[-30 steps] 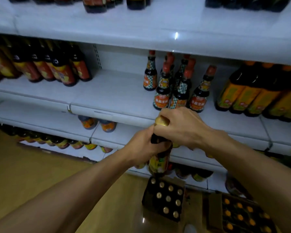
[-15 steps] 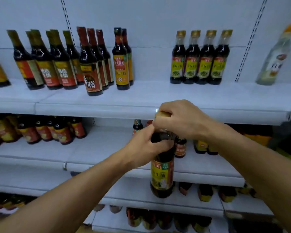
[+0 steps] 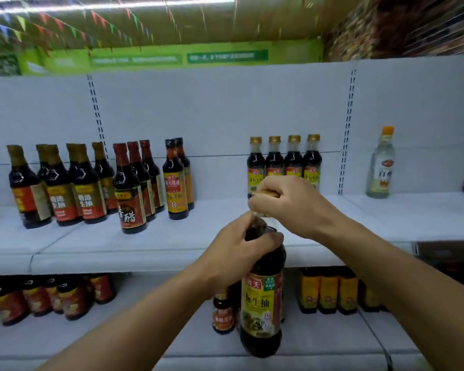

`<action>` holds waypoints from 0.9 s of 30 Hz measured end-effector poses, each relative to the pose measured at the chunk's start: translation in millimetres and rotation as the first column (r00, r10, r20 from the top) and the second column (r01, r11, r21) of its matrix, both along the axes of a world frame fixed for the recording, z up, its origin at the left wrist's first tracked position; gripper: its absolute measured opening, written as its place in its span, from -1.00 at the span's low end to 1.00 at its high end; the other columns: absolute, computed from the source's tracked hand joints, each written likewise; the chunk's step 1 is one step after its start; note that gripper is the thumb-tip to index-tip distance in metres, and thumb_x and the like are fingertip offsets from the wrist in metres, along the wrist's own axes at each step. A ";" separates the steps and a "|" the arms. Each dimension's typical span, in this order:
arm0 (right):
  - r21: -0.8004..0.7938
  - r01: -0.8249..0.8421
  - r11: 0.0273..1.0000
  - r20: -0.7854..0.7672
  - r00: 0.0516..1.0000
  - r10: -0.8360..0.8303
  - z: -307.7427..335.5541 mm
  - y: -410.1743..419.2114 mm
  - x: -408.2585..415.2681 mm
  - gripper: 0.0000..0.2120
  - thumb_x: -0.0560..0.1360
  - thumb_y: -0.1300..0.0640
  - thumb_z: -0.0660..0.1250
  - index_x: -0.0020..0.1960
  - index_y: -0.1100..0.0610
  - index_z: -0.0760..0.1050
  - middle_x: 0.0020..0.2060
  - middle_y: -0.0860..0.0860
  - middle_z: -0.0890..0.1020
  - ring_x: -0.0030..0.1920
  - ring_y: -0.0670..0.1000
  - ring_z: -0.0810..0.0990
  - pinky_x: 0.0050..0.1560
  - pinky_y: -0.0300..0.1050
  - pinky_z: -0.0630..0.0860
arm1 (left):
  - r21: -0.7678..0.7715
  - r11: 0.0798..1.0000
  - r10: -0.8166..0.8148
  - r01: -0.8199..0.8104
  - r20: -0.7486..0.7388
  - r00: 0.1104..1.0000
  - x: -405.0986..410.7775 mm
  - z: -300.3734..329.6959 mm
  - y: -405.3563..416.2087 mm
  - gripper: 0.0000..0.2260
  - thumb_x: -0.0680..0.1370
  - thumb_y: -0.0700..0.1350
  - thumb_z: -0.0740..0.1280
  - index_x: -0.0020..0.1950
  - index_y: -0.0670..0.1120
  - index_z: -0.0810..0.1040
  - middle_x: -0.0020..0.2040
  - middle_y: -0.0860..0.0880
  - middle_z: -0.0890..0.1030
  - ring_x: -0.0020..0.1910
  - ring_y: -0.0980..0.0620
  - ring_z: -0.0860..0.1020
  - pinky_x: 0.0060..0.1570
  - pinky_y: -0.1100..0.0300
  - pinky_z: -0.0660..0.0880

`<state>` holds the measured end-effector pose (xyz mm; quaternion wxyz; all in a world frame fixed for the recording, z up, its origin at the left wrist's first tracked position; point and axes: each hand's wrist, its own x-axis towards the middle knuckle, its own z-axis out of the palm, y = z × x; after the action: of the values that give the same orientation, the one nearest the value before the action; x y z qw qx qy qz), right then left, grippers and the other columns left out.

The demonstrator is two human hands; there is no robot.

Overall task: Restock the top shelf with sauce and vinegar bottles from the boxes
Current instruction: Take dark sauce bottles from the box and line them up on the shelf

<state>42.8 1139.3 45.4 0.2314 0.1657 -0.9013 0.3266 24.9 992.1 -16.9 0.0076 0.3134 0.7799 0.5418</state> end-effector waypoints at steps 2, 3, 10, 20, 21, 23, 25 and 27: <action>-0.036 0.002 0.999 -0.014 1.000 -0.002 5.3 6.0 -4.2 -0.81 0.36 -0.10 0.29 -0.22 0.02 0.51 -0.32 -0.12 0.55 -0.22 -0.01 0.55 -0.17 0.09 0.51 | 0.010 1.000 0.000 0.000 0.004 1.000 -5.1 8.5 5.3 -0.70 0.42 0.17 0.36 0.03 0.03 0.52 -0.05 0.00 0.66 -0.01 0.02 0.65 0.07 -0.13 0.59; -0.058 -0.001 0.998 -0.019 1.000 0.000 8.6 9.4 -6.6 -0.81 0.36 -0.10 0.30 -0.21 0.02 0.51 -0.30 -0.11 0.56 -0.21 -0.01 0.56 -0.16 0.08 0.52 | 0.014 1.000 -0.002 0.002 0.000 1.000 -7.6 13.6 8.5 -0.72 0.43 0.16 0.36 0.03 0.03 0.52 -0.05 0.00 0.66 -0.01 0.02 0.65 0.07 -0.14 0.59; -0.162 -0.035 0.986 -0.064 0.998 0.025 48.1 35.9 -29.6 -0.77 0.41 -0.10 0.32 -0.15 0.07 0.53 -0.30 -0.01 0.58 -0.33 0.02 0.57 -0.37 -0.05 0.53 | 0.078 0.995 -0.057 0.062 -0.073 0.996 -23.4 63.7 39.1 -0.89 0.58 -0.09 0.32 0.08 -0.06 0.56 -0.02 -0.02 0.70 0.01 0.03 0.67 0.14 -0.05 0.57; -0.283 -0.029 0.959 -0.218 0.975 -0.035 68.7 67.2 -63.4 -0.72 0.53 -0.19 0.28 0.11 -0.04 0.51 -0.22 -0.08 0.60 -0.19 -0.14 0.61 -0.21 -0.18 0.53 | 0.166 0.985 -0.032 0.049 -0.107 0.994 -64.3 108.5 79.0 -0.79 0.60 -0.06 0.31 0.13 -0.17 0.55 0.00 -0.12 0.70 -0.01 -0.06 0.69 0.06 -0.03 0.62; -0.290 -0.033 0.957 -0.217 0.976 -0.032 65.9 70.5 -65.1 -0.71 0.54 -0.18 0.27 0.16 -0.05 0.48 -0.24 -0.07 0.59 -0.20 -0.15 0.60 -0.22 -0.23 0.50 | 0.174 0.984 -0.030 0.048 -0.106 0.994 -68.7 109.3 81.4 -0.79 0.60 -0.05 0.31 0.13 -0.16 0.55 0.00 -0.11 0.70 -0.01 -0.06 0.69 0.04 -0.02 0.62; -0.303 -0.039 0.952 -0.207 0.978 -0.026 57.7 76.3 -69.8 -0.64 0.54 -0.18 0.27 0.26 -0.04 0.46 -0.23 -0.07 0.61 -0.17 -0.18 0.62 -0.17 -0.24 0.53 | 0.195 0.980 -0.021 0.042 -0.110 0.994 -76.5 110.0 85.1 -0.81 0.60 -0.04 0.31 0.10 -0.13 0.57 -0.03 -0.10 0.70 -0.03 -0.05 0.69 0.00 0.03 0.63; -0.320 -0.046 0.946 -0.193 0.981 -0.018 48.7 81.6 -74.0 -0.59 0.55 -0.18 0.26 0.32 -0.01 0.45 -0.15 -0.09 0.63 -0.09 -0.18 0.63 -0.06 -0.16 0.60 | 0.205 0.978 -0.020 0.044 -0.121 0.992 -83.6 110.3 87.9 -0.84 0.60 -0.04 0.30 0.07 -0.11 0.58 -0.04 -0.08 0.71 -0.04 -0.03 0.70 -0.04 0.10 0.64; -0.335 -0.051 0.941 -0.166 0.986 -0.006 40.1 87.5 -78.7 -0.57 0.56 -0.18 0.25 0.34 0.01 0.44 -0.07 -0.10 0.63 -0.02 -0.16 0.64 0.00 -0.10 0.62 | 0.200 0.979 -0.012 0.037 -0.125 0.992 -92.4 109.9 91.1 -0.85 0.60 -0.03 0.31 0.06 -0.07 0.58 -0.06 -0.06 0.71 -0.06 0.00 0.70 -0.10 0.17 0.63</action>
<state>-35.9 1226.8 85.5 0.3263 0.1602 -0.8076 0.4644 -67.5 1083.2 92.9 -0.0657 0.3551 0.7160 0.5974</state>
